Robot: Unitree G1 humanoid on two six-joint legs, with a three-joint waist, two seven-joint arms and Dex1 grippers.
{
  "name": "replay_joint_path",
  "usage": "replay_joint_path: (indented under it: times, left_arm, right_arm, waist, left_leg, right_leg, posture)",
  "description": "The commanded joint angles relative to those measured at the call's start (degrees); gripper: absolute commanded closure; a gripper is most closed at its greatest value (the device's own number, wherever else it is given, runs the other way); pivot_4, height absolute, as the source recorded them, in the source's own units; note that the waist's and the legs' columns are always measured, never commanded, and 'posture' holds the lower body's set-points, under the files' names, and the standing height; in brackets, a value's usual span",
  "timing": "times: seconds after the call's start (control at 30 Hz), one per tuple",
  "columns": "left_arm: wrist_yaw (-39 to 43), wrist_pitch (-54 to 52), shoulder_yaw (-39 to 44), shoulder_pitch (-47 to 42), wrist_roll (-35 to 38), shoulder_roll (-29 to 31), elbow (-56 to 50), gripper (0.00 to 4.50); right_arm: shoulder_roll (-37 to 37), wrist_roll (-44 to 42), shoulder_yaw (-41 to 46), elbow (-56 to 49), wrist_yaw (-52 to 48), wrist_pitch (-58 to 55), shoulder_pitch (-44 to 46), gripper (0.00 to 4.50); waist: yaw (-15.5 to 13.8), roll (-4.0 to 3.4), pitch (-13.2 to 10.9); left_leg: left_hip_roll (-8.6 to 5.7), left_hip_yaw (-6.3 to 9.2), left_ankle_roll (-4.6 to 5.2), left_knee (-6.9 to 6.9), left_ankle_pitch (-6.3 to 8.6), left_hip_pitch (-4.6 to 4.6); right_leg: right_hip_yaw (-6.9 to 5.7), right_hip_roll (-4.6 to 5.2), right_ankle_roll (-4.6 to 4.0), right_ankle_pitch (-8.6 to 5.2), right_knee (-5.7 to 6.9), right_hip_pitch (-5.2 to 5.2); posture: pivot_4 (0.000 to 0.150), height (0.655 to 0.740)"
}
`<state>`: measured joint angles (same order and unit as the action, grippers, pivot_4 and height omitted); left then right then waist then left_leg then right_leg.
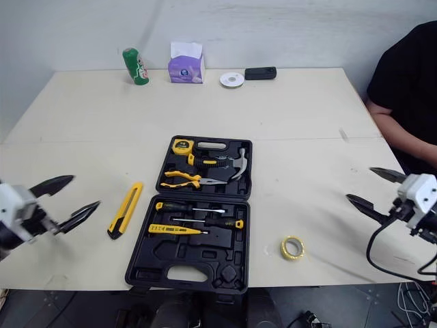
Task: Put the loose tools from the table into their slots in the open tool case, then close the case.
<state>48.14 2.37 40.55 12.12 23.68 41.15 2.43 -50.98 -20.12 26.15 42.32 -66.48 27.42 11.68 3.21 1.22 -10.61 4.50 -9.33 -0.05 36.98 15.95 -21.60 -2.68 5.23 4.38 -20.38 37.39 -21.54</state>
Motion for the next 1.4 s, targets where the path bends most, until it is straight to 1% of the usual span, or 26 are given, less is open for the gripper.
replay_joint_path:
  times: [0.03,0.1,0.13,0.17,0.3,0.5,0.63,0.67,0.73,0.77,0.8,0.83,0.87,0.9,0.93,0.97,1.07,1.13,1.2,1.3,1.33,1.4]
  left_arm:
    - [-5.9,5.4,8.4,3.4,-2.8,-0.1,7.8,0.10]
    - [-9.1,7.7,11.9,6.1,-3.2,-1.1,12.8,0.10]
    - [-10.0,8.6,12.9,7.0,-3.1,-1.4,14.4,0.10]
    - [-11.3,8.6,14.0,8.5,-3.1,-2.1,15.4,0.10]
    - [-16.1,4.3,16.6,11.9,-1.1,-4.5,15.6,0.10]
    - [-16.1,5.0,16.4,13.5,-0.4,-4.7,15.1,0.10]
    - [-15.5,5.1,15.8,13.4,-0.1,-4.4,14.2,0.10]
    - [-15.3,5.0,15.7,13.4,0.0,-4.3,13.9,0.10]
    - [-15.2,4.9,15.4,13.3,0.2,-4.3,13.3,0.10]
    - [-15.1,4.8,15.3,13.2,0.3,-4.3,13.0,0.10]
    - [-15.3,4.8,15.1,13.2,0.2,-4.5,12.5,0.10]
    - [-15.3,4.6,14.8,13.2,0.5,-4.9,11.7,0.10]
    - [-14.9,4.2,13.9,13.9,0.5,-5.8,9.1,0.10]
    - [-14.7,3.8,13.2,14.5,0.6,-6.4,7.3,0.10]
    - [-14.5,3.1,12.6,15.2,0.9,-7.2,4.8,0.10]
    - [-15.0,2.2,12.4,15.6,1.5,-7.8,2.0,0.10]
    - [-16.9,-1.5,12.1,16.6,3.2,-9.4,-7.0,0.10]
    - [-18.2,-5.1,11.0,17.1,4.5,-10.1,-14.0,0.10]
    - [-18.6,-7.8,9.5,17.5,5.1,-10.0,-19.3,0.10]
    - [-19.6,-12.6,7.3,16.7,6.2,-9.4,-25.3,0.10]
    - [-20.1,-14.5,6.6,16.1,6.9,-9.0,-27.1,0.10]
    - [-21.1,-19.3,3.7,15.3,7.1,-7.6,-31.2,0.10]
  right_arm:
    - [-3.2,0.7,4.5,7.1,5.9,3.6,-0.7,0.00]
    - [-4.3,1.0,5.8,11.2,8.7,4.7,-2.2,0.00]
    - [-4.6,1.0,6.1,12.5,9.4,5.1,-2.7,0.00]
    - [-4.9,0.8,6.7,13.9,10.7,5.0,-3.1,0.00]
    - [-5.7,1.1,6.9,18.0,13.5,4.7,-3.7,0.00]
    - [-4.6,1.7,5.2,20.1,14.6,3.7,-1.9,0.00]
    - [-3.5,1.3,4.3,19.8,12.8,3.4,-0.1,0.00]
    - [-3.2,1.0,4.1,19.6,12.0,3.4,0.4,0.00]
    - [-2.7,0.5,4.0,19.2,11.2,3.1,1.5,0.00]
    - [-2.6,0.5,3.9,19.0,11.2,3.0,2.1,0.00]
    - [-2.4,0.6,3.9,19.0,11.2,2.9,2.6,0.00]
    - [-2.2,0.6,3.7,18.8,11.0,2.8,3.1,0.00]
    - [-1.8,0.7,3.3,18.3,10.2,2.8,3.8,0.00]
    - [-1.5,0.8,3.0,17.9,9.6,2.8,4.2,0.00]
    - [-1.0,0.8,2.6,17.1,8.8,2.8,4.7,0.00]
    - [-0.4,0.5,2.1,15.8,7.5,2.7,5.1,0.00]
    - [1.3,-0.8,0.9,10.7,3.8,1.3,5.2,0.00]
    - [2.4,-1.8,-0.2,6.0,1.5,-0.8,4.9,0.00]
    - [3.3,-2.9,-1.4,1.0,-0.5,-3.5,4.4,0.00]
    - [4.9,-6.1,-2.1,-7.0,-3.3,-6.3,3.9,0.00]
    - [5.4,-7.2,-2.4,-9.8,-4.1,-7.3,3.6,0.00]
    - [5.8,-9.9,-3.7,-15.8,-7.1,-10.7,2.8,0.00]
  waist:
    - [0.3,0.01,0.0]
    - [0.5,0.03,0.0]
    - [0.7,0.04,0.0]
    - [1.0,0.10,0.0]
    - [1.5,0.15,0.0]
    - [1.8,0.17,0.0]
    - [1.8,0.14,-0.1]
    - [2.0,0.11,-0.1]
    - [2.8,-0.11,-0.2]
    - [3.1,-0.25,-0.2]
    - [3.3,-0.32,-0.3]
    - [3.2,-0.33,-0.3]
    - [3.1,-0.32,-0.4]
    - [2.8,-0.31,-0.6]
    - [1.5,-0.42,-0.7]
    - [0.9,-0.41,-0.7]
    - [-1.6,-0.36,-0.6]
    - [-2.5,-0.38,-0.6]
    - [-3.1,-0.39,-0.7]
    - [-3.1,-0.41,-0.7]
    - [-3.1,-0.40,-0.7]
    - [-3.1,-0.42,-0.7]
  left_leg:
    - [0.00,0.00,-0.01,0.00,0.04,0.00]
    - [0.00,0.00,0.00,0.01,0.13,0.01]
    - [0.00,0.01,-0.26,0.02,0.34,0.01]
    - [0.00,0.01,-0.27,0.02,0.38,0.03]
    - [0.01,0.04,-0.30,-0.09,0.41,0.04]
    - [0.02,0.06,-0.33,-0.13,0.41,0.05]
    - [0.02,0.05,-0.34,-0.22,0.41,0.05]
    - [-0.03,0.29,-0.33,-0.35,0.37,0.02]
    - [-0.47,1.38,-0.18,-0.93,-0.04,0.19]
    - [-0.83,2.23,0.20,-1.05,-0.40,0.07]
    - [-1.13,2.87,0.33,-1.24,-0.64,0.08]
    - [-1.77,3.84,0.43,-1.48,-1.00,0.05]
    - [-2.35,4.46,0.56,-1.79,-1.32,0.06]
    - [-2.83,4.94,0.59,-1.90,-1.65,0.02]
    - [-2.81,4.71,0.59,-1.81,-1.61,-0.02]
    - [-2.83,4.64,0.40,-1.81,-1.48,-0.23]
    - [-2.83,4.48,0.41,-1.75,-1.48,-0.74]
    - [-2.82,4.37,0.42,-1.74,-1.50,-0.89]
    - [-2.81,4.20,0.46,-1.74,-1.47,-0.88]
    - [-2.80,4.05,0.55,-1.74,-1.45,-0.86]
    - [-2.80,4.03,0.72,-1.74,-1.50,-0.86]
    - [-2.74,4.03,0.72,-1.74,-1.49,-0.84]
  right_leg:
    - [-0.01,0.02,-0.01,-0.01,-0.02,-0.01]
    - [-0.01,0.07,-0.04,-0.02,-0.04,-0.01]
    - [-0.02,0.12,-0.04,-0.02,-0.04,-0.01]
    - [-0.02,0.13,-0.05,-0.03,-0.04,0.01]
    - [-0.05,0.15,-0.09,-0.05,-0.10,0.03]
    - [-0.08,0.14,-0.12,-0.06,-0.09,0.02]
    - [-0.08,0.14,-0.13,-0.07,-0.12,0.00]
    - [-0.33,0.17,-0.12,-0.07,-0.31,0.27]
    - [-1.57,0.59,-0.05,-0.03,-1.00,1.27]
    - [-2.50,0.92,0.02,-0.03,-1.38,1.93]
    - [-3.34,1.24,0.14,-0.05,-1.60,2.32]
    - [-4.54,1.77,0.37,-0.13,-1.73,2.79]
    - [-5.49,2.29,0.59,-0.25,-1.75,3.10]
    - [-6.09,2.81,0.88,-0.42,-1.62,2.89]
    - [-5.88,2.88,0.91,-0.44,-1.47,2.84]
    - [-5.38,2.99,0.93,-0.33,-1.48,2.79]
    - [-5.07,2.98,0.95,-0.22,-1.43,2.14]
    - [-5.02,2.97,0.95,-0.19,-1.44,1.95]
    - [-4.89,2.96,0.98,-0.17,-1.46,1.91]
    - [-4.77,2.92,1.03,-0.14,-1.51,1.91]
    - [-4.75,2.89,1.03,-0.14,-1.51,1.90]
    - [-4.72,2.81,1.03,-0.14,-1.52,1.90]
  posture:
    - [0.150,0.7400]
    - [0.150,0.7400]
    - [0.150,0.7400]
    - [0.150,0.7400]
    - [0.150,0.7400]
    - [0.150,0.7400]
    - [0.150,0.7400]
    - [0.150,0.7400]
    - [0.150,0.7400]
    - [0.150,0.7400]
    - [0.150,0.7400]
    - [0.150,0.7400]
    - [0.150,0.7400]
    - [0.150,0.7400]
    - [0.150,0.7400]
    - [0.150,0.7400]
    - [0.150,0.7400]
    - [0.150,0.7400]
    - [0.150,0.7400]
    - [0.150,0.7400]
    - [0.150,0.7400]
    - [0.150,0.7400]
